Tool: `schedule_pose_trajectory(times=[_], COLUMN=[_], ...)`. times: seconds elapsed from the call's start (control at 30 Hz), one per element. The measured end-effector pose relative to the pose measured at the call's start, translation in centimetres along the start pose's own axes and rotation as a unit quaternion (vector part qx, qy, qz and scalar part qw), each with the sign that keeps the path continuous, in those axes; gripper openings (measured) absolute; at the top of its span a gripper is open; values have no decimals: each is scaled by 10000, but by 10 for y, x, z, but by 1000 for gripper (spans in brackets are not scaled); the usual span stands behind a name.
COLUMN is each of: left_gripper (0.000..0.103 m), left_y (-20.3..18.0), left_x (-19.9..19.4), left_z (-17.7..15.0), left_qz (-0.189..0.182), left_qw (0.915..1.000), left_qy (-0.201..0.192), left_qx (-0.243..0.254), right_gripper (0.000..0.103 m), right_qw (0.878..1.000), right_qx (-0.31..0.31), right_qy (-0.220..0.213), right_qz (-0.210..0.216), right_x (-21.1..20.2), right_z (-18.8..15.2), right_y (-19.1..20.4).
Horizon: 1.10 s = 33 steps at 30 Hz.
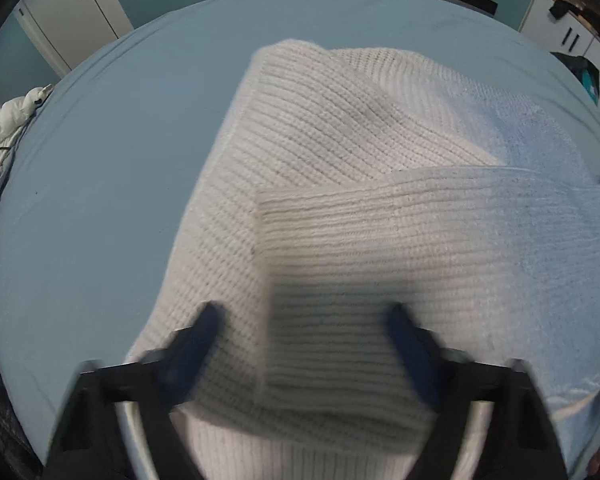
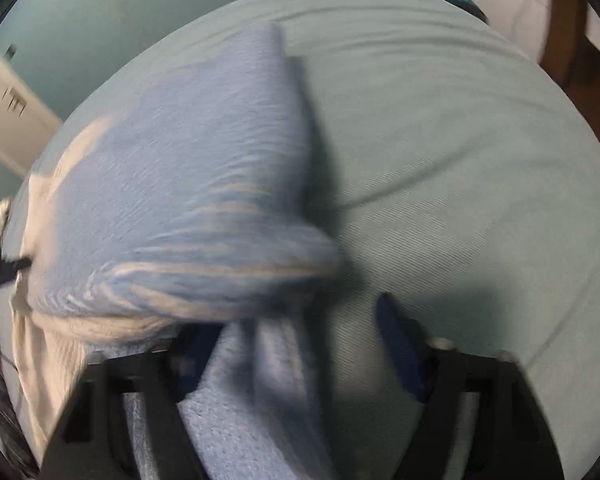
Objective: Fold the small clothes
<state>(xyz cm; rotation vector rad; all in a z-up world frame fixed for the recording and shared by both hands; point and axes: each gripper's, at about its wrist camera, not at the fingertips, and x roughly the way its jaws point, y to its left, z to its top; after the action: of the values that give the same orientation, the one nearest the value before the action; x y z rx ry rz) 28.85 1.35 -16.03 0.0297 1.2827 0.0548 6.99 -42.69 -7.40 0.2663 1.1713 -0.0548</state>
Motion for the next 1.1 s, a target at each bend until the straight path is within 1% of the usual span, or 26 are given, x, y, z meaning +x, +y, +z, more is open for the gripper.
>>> schedule_pose_trajectory(times=[0.03,0.07,0.1,0.13,0.17,0.2,0.27,0.33,0.4,0.47,0.5,0.53,0.6,0.67,0.7,0.77,0.8,0.83,0.87,0.9,0.93,0.97,1.0,1.03,1.07,1.1], left_gripper=[45,28,17,8,7,6,5,5,5,5,5,5,4,4,4,3,1,1,2,2,2,2,2,2,3,3], left_y=[-1,-4,-7,-9,-10,-8,0,11,20,28,31,36,56,79,91,108,116,122,126,134,142,152,160,164,166,161], left_x=[0,-4,-9,-14,-19,-26,-44,-69,-98,-127,-145,-159,-184,-196,-194,-177,-160,-145,-129,-109,-90,-73,-60,-55,-55,-59], left_z=[1,1,1,1,2,4,8,15,23,30,35,40,47,49,49,45,42,38,35,29,23,16,8,1,-4,-7], left_qz=[-120,-99,62,224,226,142,-37,-347,-671,-833,-906,-967,-1130,-1173,-1116,-915,-547,-14,284,219,-71,-432,-780,-1063,-1235,-1317], left_qw=[9999,9999,9999,9996,9995,9996,9994,9977,9949,9922,9903,9885,9835,9804,9802,9829,9866,9884,9893,9913,9920,9886,9813,9743,9712,9726], left_qy=[-4,-52,-116,-162,-198,-233,-318,-454,-607,-801,-928,-1025,-1188,-1238,-1222,-1057,-949,-931,-864,-661,-351,35,349,487,480,378], left_qx=[-34,-57,-22,48,71,36,-126,-357,-443,-460,-503,-549,-765,-983,-1087,-1200,-1211,-1202,-1139,-1115,-1209,-1439,-1727,-1925,-1978,-1879], right_gripper=[21,11,11,10,8,8,7,7,7,7,7,7,7,7,7,7,7,9,18,32,42,60,62,62,64,73], right_qw=[9999,9996,9992,9989,9982,9979,9973,9961,9923,9889,9867,9833,9745,9705,9722,9781,9794,9802,9821,9849,9878,9935,9980,9988,9948,9865], right_qx=[-119,-264,-385,-449,-538,-553,-551,-567,-668,-809,-918,-1074,-1428,-1578,-1534,-1358,-1307,-1267,-1176,-979,-789,-429,-6,309,735,1104], right_qy=[76,130,57,39,31,5,-125,-285,-548,-689,-708,-717,-670,-498,-375,-120,-83,-58,12,95,156,288,378,379,302,149], right_qz=[2,-28,-120,-161,-256,-325,-467,-615,-893,-1040,-1136,-1282,-1594,-1753,-1730,-1571,-1535,-1519,-1474,-1427,-1330,-1017,-497,-30,637,1202], right_x=[3,7,7,3,4,0,-6,-14,-23,-31,-34,-34,-30,-20,-21,-14,-14,-15,-15,-17,-24,-30,-39,-49,-60,-70], right_z=[-1,-1,-2,-4,-3,-8,-7,-6,-9,-13,-16,-27,-47,-55,-57,-63,-65,-67,-68,-69,-68,-70,-73,-72,-75,-77], right_y=[8,19,28,27,34,32,41,47,55,62,66,73,87,98,95,93,92,93,95,94,89,85,79,77,72,68])
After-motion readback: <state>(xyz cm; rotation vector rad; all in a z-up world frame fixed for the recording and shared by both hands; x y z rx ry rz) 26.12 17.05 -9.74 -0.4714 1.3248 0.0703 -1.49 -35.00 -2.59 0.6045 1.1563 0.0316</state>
